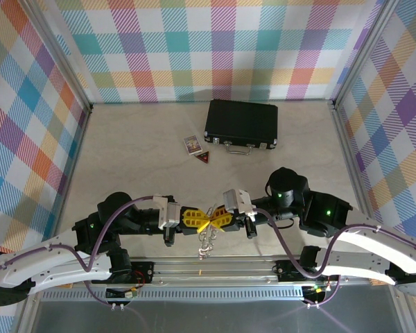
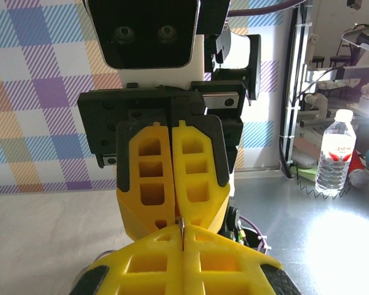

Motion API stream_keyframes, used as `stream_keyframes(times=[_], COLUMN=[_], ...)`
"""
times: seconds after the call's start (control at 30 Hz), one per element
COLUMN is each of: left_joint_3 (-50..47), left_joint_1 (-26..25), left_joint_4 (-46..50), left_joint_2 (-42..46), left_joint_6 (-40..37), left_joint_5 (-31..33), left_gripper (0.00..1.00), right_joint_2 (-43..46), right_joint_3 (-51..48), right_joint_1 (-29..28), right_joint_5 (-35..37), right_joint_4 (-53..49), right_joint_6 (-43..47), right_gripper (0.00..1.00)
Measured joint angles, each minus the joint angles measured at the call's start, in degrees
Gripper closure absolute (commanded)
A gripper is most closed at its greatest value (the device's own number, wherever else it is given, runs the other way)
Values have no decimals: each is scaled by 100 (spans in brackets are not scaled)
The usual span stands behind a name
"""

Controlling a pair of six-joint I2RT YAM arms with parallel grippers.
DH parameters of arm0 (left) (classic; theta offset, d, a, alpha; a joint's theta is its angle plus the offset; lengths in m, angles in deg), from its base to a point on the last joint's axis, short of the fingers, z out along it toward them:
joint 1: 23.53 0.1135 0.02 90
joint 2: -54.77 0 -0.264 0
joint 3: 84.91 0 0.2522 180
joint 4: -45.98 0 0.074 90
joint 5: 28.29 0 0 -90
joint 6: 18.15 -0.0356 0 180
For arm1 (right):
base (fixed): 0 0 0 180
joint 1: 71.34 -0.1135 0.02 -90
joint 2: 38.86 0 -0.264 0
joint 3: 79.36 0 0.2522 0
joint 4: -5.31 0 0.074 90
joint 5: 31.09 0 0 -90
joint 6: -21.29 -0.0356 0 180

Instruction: Put the keys on the keyring

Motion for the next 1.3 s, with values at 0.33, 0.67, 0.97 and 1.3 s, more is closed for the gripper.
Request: stream_keyframes(times=[0.33,0.67,0.97,1.3], left_joint_3=[428,1217,1110,1097], left_joint_1=[0,0,0,-2], left_joint_4=[1257,2796,2839,2835], left_joint_2=[-28,-404,-697,-846], left_joint_6=[-291,-807,-846,-883], left_joint_5=[737,1412,1401,1440], left_gripper=[82,72,69,97], right_joint_2=[-468,-1023,-1132,-1132], right_joint_3=[422,929,1029,1027], right_joint_1=[0,0,0,0], right_joint_5=[575,1128,1189,1156], right_joint_4=[-802,-1821,-1978,-1985], right_joint_6=[321,586,619,614], right_gripper=[100,100,100,100])
